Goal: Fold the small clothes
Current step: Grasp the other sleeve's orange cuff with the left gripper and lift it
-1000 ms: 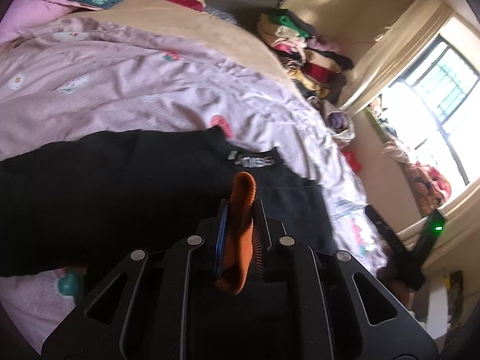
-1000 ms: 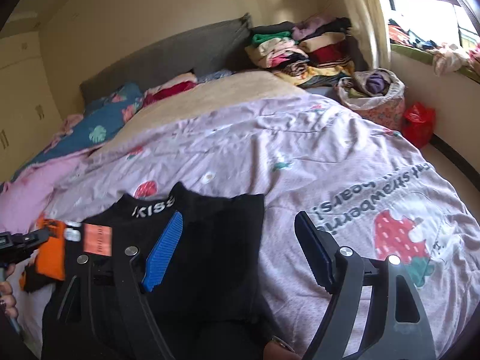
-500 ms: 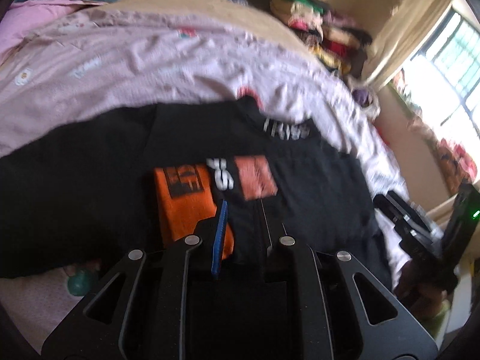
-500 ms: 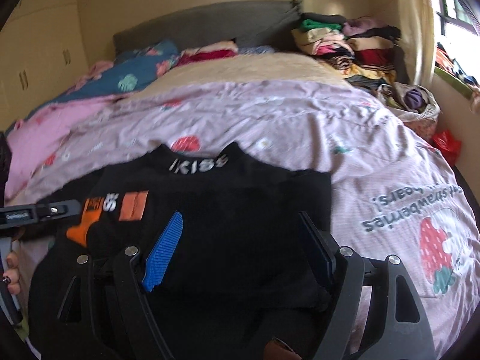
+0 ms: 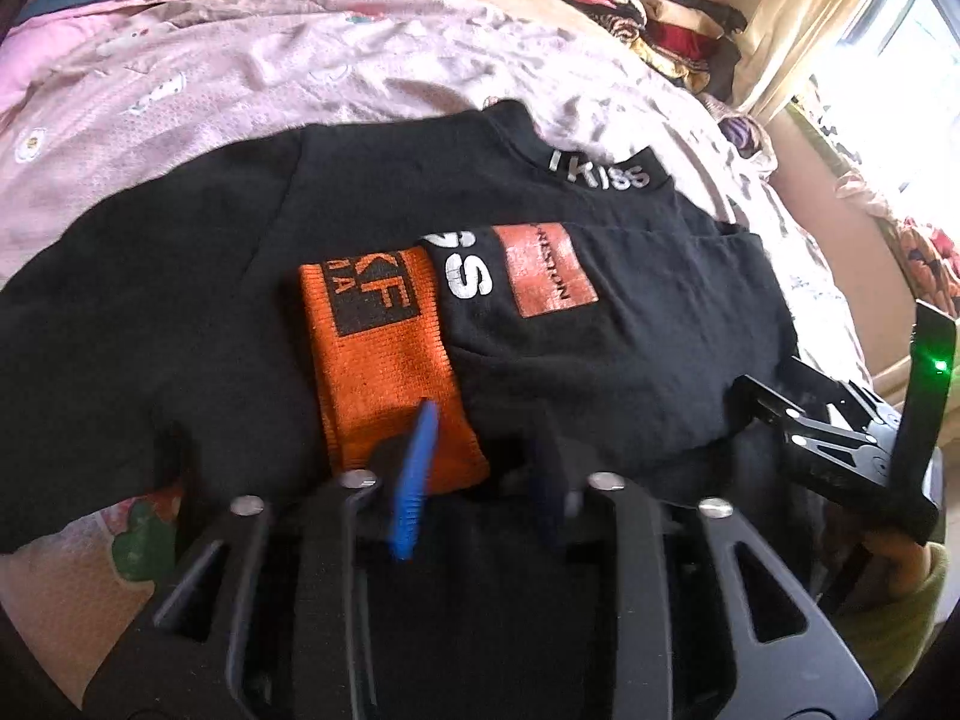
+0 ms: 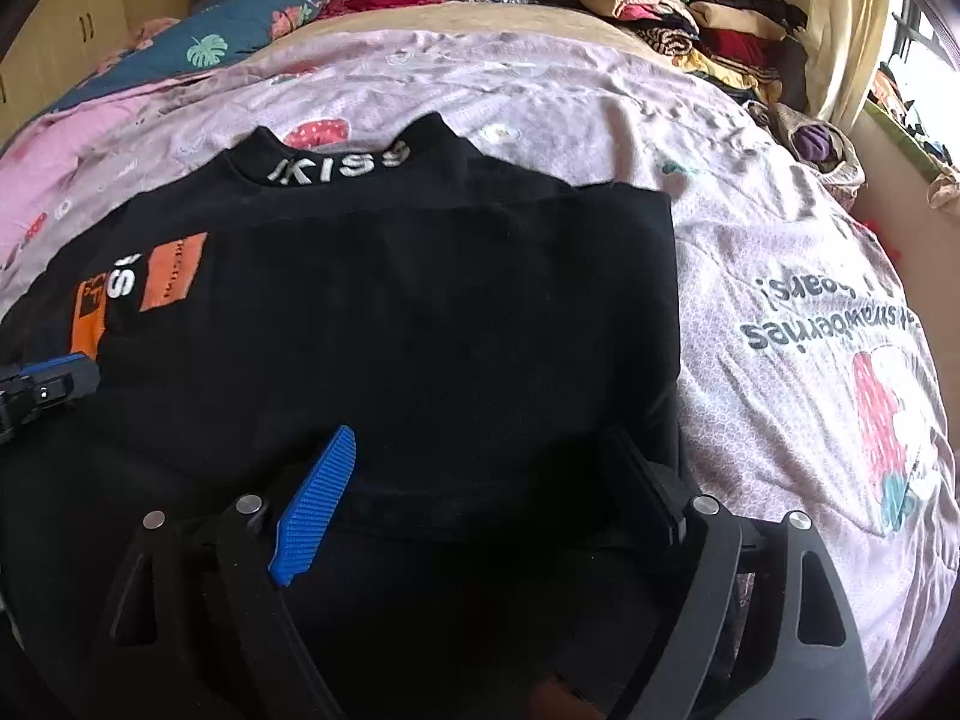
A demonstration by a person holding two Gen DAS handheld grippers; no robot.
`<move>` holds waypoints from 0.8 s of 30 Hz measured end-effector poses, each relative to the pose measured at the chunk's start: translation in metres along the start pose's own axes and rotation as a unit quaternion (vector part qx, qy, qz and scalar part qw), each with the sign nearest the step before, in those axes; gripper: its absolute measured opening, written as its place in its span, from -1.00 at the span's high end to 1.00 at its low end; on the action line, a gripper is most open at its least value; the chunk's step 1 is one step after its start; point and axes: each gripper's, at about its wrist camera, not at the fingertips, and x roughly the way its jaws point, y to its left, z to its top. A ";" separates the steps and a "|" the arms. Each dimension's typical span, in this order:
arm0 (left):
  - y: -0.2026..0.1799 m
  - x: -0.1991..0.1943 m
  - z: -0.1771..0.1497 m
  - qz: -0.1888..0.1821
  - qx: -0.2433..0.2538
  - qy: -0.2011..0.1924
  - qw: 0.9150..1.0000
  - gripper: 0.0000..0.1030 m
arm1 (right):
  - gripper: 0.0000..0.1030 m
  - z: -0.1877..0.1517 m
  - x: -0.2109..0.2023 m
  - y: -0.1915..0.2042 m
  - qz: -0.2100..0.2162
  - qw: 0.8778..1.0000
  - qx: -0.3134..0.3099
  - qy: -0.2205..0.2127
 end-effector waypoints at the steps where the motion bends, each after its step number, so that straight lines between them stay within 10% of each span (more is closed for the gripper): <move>1: 0.000 -0.005 -0.001 0.002 0.002 -0.005 1.000 0.15 | -0.67 0.001 -0.003 0.000 0.001 1.000 0.004 -0.005; 10: 0.016 -0.043 -0.009 0.043 -0.008 -0.037 0.998 -0.78 | -0.91 -0.001 -0.043 0.014 0.041 0.996 0.024 -0.070; 24: 0.072 -0.097 -0.030 0.077 -0.091 -0.070 0.990 -0.82 | -0.91 -0.008 -0.089 0.069 0.065 0.990 -0.004 -0.127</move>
